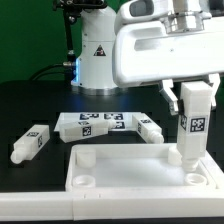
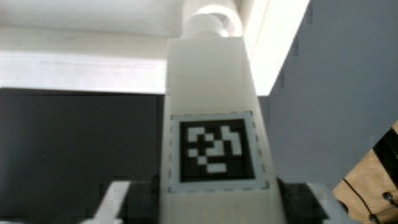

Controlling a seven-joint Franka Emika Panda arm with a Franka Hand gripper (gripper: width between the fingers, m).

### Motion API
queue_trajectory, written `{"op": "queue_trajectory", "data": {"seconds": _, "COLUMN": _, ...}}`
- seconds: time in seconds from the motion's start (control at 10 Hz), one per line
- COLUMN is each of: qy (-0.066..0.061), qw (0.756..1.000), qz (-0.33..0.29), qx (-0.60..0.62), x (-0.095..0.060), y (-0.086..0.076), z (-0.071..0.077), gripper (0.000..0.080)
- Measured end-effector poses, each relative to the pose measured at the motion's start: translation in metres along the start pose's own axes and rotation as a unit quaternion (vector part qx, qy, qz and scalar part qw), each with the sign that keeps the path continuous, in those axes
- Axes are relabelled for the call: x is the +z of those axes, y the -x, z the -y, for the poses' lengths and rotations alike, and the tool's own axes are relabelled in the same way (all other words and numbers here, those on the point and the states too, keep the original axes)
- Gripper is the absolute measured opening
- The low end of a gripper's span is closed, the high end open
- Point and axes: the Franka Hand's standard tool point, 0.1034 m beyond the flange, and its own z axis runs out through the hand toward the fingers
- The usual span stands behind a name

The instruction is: Assemble desk

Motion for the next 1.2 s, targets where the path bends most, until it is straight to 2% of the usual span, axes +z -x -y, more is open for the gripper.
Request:
{"op": "queue_trajectory", "data": {"seconds": 0.3, "qy": 0.000, "qw": 1.000, "qz": 0.003, "qx": 0.001, "x": 0.006, "y": 0.002, "z": -0.002, "gripper": 0.0285}}
{"op": "queue_trajectory", "data": {"seconds": 0.8, "qy": 0.001, "qw": 1.000, "qz": -0.011, "qx": 0.002, "x": 0.015, "y": -0.007, "z": 0.001, "gripper": 0.0285}}
{"op": "queue_trajectory", "data": {"seconds": 1.0, "qy": -0.002, "qw": 1.000, "qz": -0.011, "qx": -0.001, "x": 0.015, "y": -0.007, "z": 0.006, "gripper": 0.0285}}
{"op": "queue_trajectory", "data": {"seconds": 1.2, "qy": -0.002, "qw": 1.000, "qz": -0.005, "qx": -0.003, "x": 0.017, "y": 0.002, "z": 0.009, "gripper": 0.0285}}
